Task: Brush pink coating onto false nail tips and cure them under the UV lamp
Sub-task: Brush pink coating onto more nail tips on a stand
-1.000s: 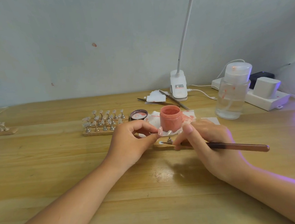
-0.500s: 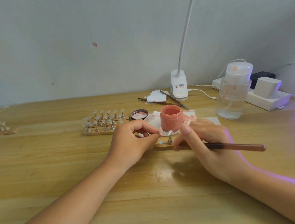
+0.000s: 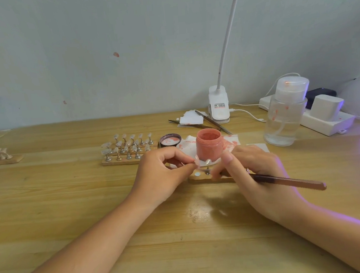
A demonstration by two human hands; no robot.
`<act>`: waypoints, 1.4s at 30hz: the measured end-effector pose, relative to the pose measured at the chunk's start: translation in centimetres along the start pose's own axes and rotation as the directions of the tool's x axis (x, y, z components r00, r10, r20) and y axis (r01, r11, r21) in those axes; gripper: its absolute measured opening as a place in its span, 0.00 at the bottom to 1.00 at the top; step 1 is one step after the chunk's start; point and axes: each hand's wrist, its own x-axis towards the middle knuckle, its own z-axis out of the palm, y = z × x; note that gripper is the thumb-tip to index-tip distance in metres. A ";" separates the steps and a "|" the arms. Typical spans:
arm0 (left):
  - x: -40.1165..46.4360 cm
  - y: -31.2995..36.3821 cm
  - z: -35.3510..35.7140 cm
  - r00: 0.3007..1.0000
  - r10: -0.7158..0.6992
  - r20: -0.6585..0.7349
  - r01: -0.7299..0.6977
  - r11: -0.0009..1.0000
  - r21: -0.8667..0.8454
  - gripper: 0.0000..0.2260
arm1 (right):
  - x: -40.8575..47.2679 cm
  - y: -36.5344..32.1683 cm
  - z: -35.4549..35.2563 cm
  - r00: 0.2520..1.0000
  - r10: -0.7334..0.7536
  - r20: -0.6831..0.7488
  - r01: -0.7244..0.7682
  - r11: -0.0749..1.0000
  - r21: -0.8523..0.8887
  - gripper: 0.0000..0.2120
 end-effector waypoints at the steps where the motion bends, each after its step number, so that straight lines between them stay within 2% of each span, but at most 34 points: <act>1: 0.0 0.0 0.0 1.000 -0.003 0.001 0.003 1.000 0.002 0.07 | -0.1 0.1 0.0 1.000 0.001 0.005 -0.001 1.000 0.018 0.18; 4: -0.1 0.3 0.0 1.000 0.010 0.021 -0.010 1.000 -0.010 0.04 | -0.3 0.1 -0.3 0.999 0.016 -0.048 -0.012 0.997 0.078 0.21; 6: -0.1 0.4 0.0 0.999 0.024 0.024 -0.024 0.999 -0.025 0.05 | -0.1 0.0 -0.4 0.996 0.046 -0.081 -0.037 0.993 0.110 0.20; 12: -0.1 0.4 -0.1 0.994 0.098 0.051 -0.096 0.995 -0.038 0.01 | 0.1 -0.2 -0.4 0.996 0.072 -0.047 -0.069 0.996 0.055 0.16; 15: 0.0 0.1 -0.2 0.988 0.124 0.087 -0.120 0.992 -0.049 0.07 | 0.2 -0.1 -0.3 0.997 0.072 -0.028 -0.070 0.996 0.047 0.14; 18: 0.1 0.0 -0.2 0.991 0.117 0.069 -0.113 0.991 -0.070 0.10 | -0.1 0.1 -0.3 0.996 0.085 -0.010 -0.084 0.993 0.083 0.19; 20: 0.0 0.2 -0.2 0.993 0.105 0.056 -0.100 0.991 -0.090 0.08 | -0.2 0.1 -0.3 0.994 0.105 -0.006 -0.103 0.986 0.132 0.21; 22: -0.1 0.2 -0.2 0.994 0.093 0.060 -0.087 0.992 -0.097 0.06 | -0.2 -0.1 -0.4 0.997 0.073 -0.024 -0.069 0.990 0.123 0.20; 25: -0.1 0.2 -0.2 0.993 0.088 0.077 -0.081 0.993 -0.082 0.09 | 0.0 -0.2 -0.4 0.999 0.039 -0.020 -0.037 0.996 0.078 0.16; 29: 0.0 0.2 -0.3 0.996 0.055 0.070 -0.047 0.993 -0.111 0.10 | -0.2 -0.1 -0.4 0.998 0.064 0.014 -0.065 0.994 0.087 0.18; 35: 0.1 0.2 -0.2 0.992 0.064 0.110 -0.060 0.997 -0.044 0.07 | 0.0 -0.2 -0.7 0.990 0.082 -0.116 -0.062 0.984 0.167 0.17; 39: 0.1 0.0 -0.2 0.991 0.039 0.131 -0.036 0.999 -0.026 0.11 | 0.2 -0.5 -0.6 0.978 0.111 -0.177 -0.088 0.988 0.130 0.12; 42: 0.0 0.0 0.0 0.989 0.033 0.147 -0.036 0.999 0.019 0.11 | 0.2 -0.4 -0.6 0.978 0.120 -0.173 -0.103 0.989 0.107 0.13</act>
